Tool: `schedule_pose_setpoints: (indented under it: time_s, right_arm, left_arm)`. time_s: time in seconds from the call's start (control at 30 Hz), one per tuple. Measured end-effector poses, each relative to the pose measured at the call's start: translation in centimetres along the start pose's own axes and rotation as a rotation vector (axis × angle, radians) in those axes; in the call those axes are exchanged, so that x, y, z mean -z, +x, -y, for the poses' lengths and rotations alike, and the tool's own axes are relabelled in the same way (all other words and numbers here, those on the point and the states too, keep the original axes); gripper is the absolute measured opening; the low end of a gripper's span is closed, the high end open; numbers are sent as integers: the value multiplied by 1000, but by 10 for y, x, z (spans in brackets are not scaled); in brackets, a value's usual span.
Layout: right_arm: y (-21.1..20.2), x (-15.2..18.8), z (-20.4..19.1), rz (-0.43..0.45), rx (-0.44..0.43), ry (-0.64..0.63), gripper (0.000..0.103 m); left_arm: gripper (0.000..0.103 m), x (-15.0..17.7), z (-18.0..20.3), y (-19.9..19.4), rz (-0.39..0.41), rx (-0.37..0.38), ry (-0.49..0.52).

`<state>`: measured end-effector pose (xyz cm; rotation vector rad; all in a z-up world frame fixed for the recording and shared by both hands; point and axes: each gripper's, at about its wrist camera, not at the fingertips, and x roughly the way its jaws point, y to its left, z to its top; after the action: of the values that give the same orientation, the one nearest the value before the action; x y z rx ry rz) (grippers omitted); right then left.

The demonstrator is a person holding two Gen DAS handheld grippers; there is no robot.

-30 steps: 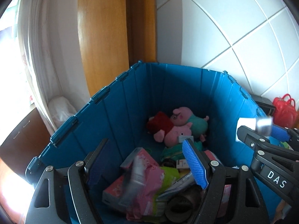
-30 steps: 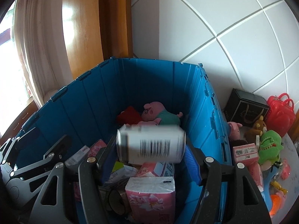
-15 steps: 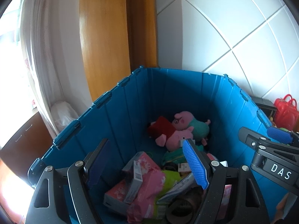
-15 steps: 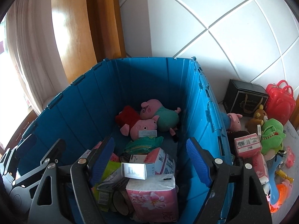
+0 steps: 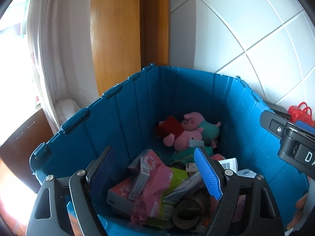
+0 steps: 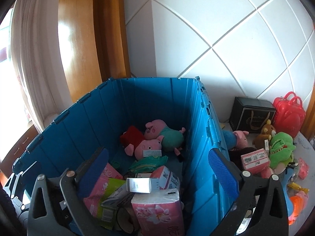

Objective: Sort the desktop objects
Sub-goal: 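Withdraw both tools from the crate back over the table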

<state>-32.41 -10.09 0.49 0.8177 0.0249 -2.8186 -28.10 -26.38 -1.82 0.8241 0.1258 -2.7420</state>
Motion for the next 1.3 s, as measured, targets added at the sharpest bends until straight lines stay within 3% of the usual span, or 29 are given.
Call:
schedule_pose_setpoints:
  time_s: [0.33, 0.7, 1.03, 1.3]
  right_arm:
    - [-64, 16, 45, 53, -5, 15, 103]
    - [-161, 56, 176, 102, 52, 65, 103]
    - [-210, 129, 315, 20, 124, 167, 103]
    - [-198, 181, 376, -89, 153, 253, 103]
  left_arm:
    - [83, 9, 34, -64, 63, 38, -2]
    - [83, 52, 159, -157, 116, 118, 66]
    - [83, 122, 273, -194, 21, 156, 152]
    - [83, 166, 320, -165, -122, 130, 239]
